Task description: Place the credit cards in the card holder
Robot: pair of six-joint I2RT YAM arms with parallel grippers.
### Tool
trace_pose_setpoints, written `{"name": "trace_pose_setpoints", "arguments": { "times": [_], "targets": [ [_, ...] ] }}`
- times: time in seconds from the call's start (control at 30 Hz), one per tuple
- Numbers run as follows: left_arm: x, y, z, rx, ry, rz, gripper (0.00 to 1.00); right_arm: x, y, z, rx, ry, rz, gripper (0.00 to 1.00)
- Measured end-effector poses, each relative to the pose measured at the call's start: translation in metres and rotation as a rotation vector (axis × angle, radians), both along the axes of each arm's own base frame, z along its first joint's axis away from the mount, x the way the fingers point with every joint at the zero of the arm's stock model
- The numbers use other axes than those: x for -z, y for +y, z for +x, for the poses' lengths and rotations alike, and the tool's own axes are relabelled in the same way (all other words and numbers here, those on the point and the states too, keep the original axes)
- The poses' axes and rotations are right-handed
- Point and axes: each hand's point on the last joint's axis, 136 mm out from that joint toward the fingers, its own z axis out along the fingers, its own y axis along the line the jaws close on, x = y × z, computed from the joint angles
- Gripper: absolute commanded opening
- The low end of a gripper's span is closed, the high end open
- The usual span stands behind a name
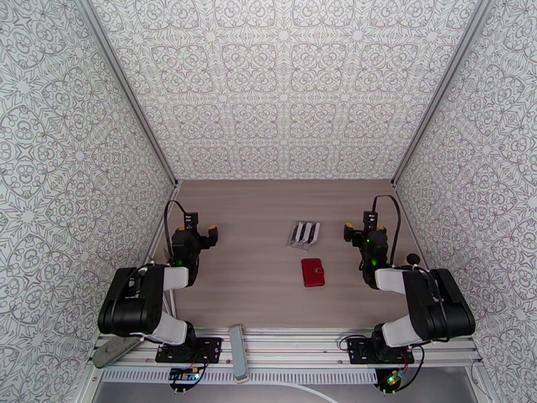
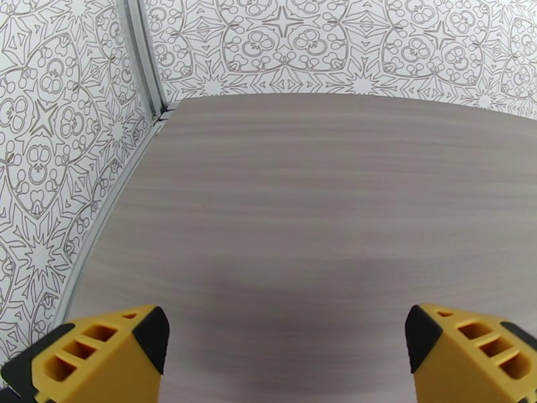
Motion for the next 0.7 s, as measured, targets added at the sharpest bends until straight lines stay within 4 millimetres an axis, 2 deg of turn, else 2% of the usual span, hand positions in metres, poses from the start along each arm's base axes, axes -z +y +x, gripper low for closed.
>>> {"name": "trace_pose_setpoints", "arguments": {
  "times": [0.7],
  "targets": [
    [-0.0037, -0.0038, 0.0011, 0.037, -0.018, -0.014, 0.99, -0.0028, 0.0018, 0.0006, -0.01, -0.018, 0.002, 0.99]
  ]
}}
